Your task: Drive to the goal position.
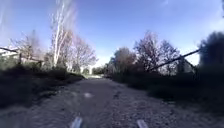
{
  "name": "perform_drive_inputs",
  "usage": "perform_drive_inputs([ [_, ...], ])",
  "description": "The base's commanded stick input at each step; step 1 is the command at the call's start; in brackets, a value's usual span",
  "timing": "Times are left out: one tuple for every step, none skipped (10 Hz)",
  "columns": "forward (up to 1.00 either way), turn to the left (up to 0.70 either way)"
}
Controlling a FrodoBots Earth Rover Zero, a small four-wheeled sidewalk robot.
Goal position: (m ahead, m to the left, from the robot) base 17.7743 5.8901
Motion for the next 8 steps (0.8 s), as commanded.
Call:
perform_drive_inputs([
  [0.5, 0.0],
  [0.5, 0.0],
  [0.5, 0.0],
  [0.5, 0.0],
  [0.5, 0.0],
  [0.5, 0.0],
  [0.5, 0.0],
  [0.5, 0.0],
])
